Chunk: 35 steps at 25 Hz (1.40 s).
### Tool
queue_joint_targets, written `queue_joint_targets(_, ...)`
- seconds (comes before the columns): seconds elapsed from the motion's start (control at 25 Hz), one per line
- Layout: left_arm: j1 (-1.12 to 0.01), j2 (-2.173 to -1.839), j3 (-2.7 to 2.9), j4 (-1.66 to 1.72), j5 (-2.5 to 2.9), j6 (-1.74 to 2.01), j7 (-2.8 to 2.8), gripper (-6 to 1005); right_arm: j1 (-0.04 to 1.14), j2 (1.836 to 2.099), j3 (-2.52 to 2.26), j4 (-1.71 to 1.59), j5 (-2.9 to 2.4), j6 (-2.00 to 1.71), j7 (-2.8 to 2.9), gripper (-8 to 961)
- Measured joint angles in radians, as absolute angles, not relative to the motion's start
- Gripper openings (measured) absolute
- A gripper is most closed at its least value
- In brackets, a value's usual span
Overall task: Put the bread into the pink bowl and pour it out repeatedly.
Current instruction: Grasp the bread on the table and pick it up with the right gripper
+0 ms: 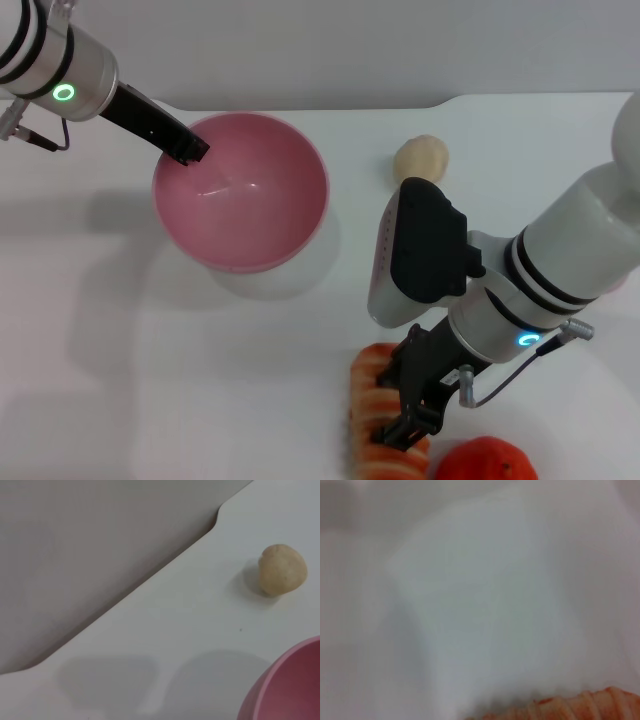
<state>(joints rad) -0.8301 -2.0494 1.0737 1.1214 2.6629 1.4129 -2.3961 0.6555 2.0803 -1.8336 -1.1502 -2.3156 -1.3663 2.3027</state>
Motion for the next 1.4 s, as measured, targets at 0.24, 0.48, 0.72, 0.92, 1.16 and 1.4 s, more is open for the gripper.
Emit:
queue_joint_targets(0.24,-0.830,-2.051,1.074,1.121,2.663,1.413,-2.389,41,0.655,2.079,-1.830,-1.136,-2.320,-1.346,2.305,652)
queue_joint_targets(0.48,-0.827,-2.053,1.074,1.121,2.663,1.413,-2.388,41,0.655,2.079,-1.837,-1.135,-2.329,-1.338,2.308,651)
queue_joint_targets(0.72,-0.817,-2.054,1.074,1.121,2.661,1.413,-2.388,41,0.647,2.080,-1.858,-1.151,-2.359,-1.334,2.296,568)
queue_joint_targets(0.92,-0.813,-2.054,1.074,1.122,2.657,1.413,-2.388,42,0.646,2.080,-1.869,-1.153,-2.364,-1.326,2.295,499)
queue_joint_targets(1.16,-0.811,-2.054,1.075,1.123,2.652,1.412,-2.387,42,0.646,2.080,-1.870,-1.154,-2.367,-1.326,2.295,440)
queue_joint_targets(1.4,-0.811,-2.054,1.075,1.123,2.651,1.408,-2.386,42,0.646,2.080,-1.870,-1.159,-2.368,-1.324,2.295,389)
